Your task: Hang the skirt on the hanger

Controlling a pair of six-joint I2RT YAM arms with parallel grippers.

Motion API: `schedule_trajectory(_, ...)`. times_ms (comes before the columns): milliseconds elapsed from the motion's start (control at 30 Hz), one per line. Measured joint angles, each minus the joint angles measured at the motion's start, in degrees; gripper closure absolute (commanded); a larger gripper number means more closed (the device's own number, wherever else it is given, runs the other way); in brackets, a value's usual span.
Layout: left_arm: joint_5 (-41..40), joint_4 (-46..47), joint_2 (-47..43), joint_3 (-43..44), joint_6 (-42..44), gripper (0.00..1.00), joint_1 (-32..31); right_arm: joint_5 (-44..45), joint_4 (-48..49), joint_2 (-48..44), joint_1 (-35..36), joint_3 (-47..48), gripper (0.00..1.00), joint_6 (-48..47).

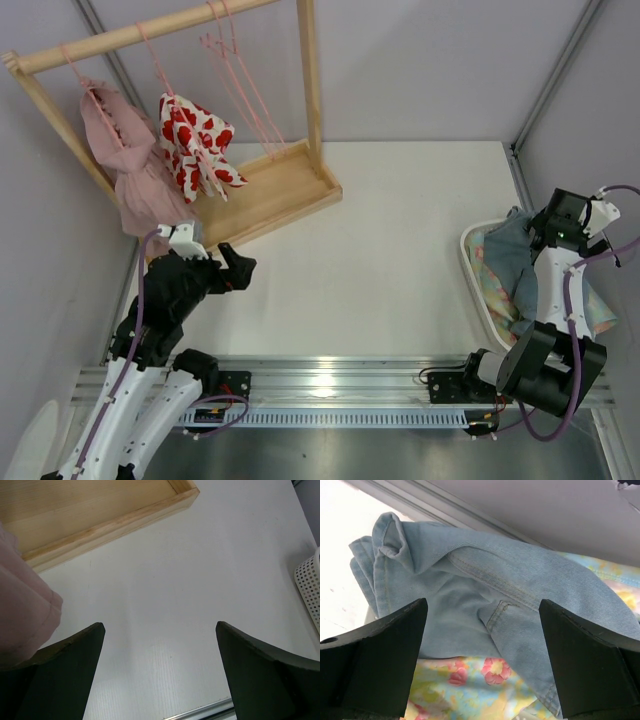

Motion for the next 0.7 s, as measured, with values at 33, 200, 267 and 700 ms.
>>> schedule_trajectory(33, -0.02, -0.02, 0.00, 0.02, 0.00, 0.01, 0.00, 0.15, 1.20, -0.02, 0.02, -0.63, 0.01, -0.61)
schedule_trajectory(200, -0.02, 0.00, 0.00, 0.02, 0.02, 0.01, -0.13, 1.51, 5.64, 0.11, 0.04, -6.27, 0.01, -4.24)
schedule_trajectory(267, -0.02, 0.00, -0.09, 0.00, 0.00, 0.01, -0.28, 2.03, 5.81, 0.70, 0.02, -6.73, 0.04, -5.46)
schedule_trajectory(700, -0.24, -0.02, -1.86, 0.00, 0.00, 0.01, -2.10, 8.41, 7.15, 9.40, 0.35, -5.95, 0.46, -11.23)
